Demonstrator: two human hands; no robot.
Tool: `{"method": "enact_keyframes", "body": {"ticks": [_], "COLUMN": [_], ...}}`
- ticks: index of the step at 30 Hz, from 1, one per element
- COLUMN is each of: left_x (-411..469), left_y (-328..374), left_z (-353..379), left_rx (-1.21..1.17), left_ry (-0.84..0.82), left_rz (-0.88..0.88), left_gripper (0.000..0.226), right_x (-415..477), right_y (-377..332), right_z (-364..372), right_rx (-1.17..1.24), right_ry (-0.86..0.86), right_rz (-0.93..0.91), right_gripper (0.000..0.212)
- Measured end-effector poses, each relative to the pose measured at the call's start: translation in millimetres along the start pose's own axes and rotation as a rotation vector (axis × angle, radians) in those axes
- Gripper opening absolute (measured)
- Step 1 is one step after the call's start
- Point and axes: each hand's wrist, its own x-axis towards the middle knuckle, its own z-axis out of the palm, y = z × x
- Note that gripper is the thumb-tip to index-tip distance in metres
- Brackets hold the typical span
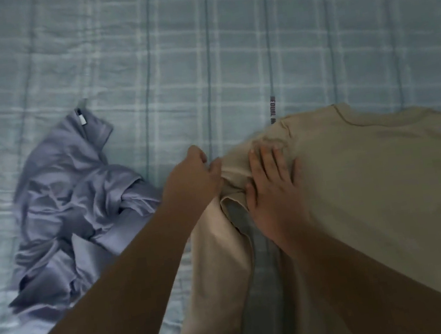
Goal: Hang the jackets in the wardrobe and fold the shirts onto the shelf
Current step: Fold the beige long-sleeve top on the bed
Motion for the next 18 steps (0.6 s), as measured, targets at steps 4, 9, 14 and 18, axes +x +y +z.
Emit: {"method": "enact_keyframes", "body": {"ticks": [4,9,14,18], "left_x": [-28,-73,-109,-110], "left_y": [-41,-73,-59,-43], "left_z": [-4,-13,-14,-32], "left_rx": [-0.133,-0.140,-0.129,-0.431], "left_ry": [-0.098,-0.311,-0.020,0.112], "left_rz": [-0.091,-0.062,0.075,0.001], "left_gripper": [0.037,0.032,0.027,0.018], "right_x": [-20,-35,-28,-23], "right_y": [-17,-30,-28,-28], "right_z": [-5,4,-7,-22], "right_rx": [0.106,0.089,0.047,0.090], "right_ry": [0.001,-0.118,-0.164,-0.115], "right_rz": [-0.240,-0.334,-0.367,-0.406], "right_gripper": [0.055,0.062,0.069,0.077]}}
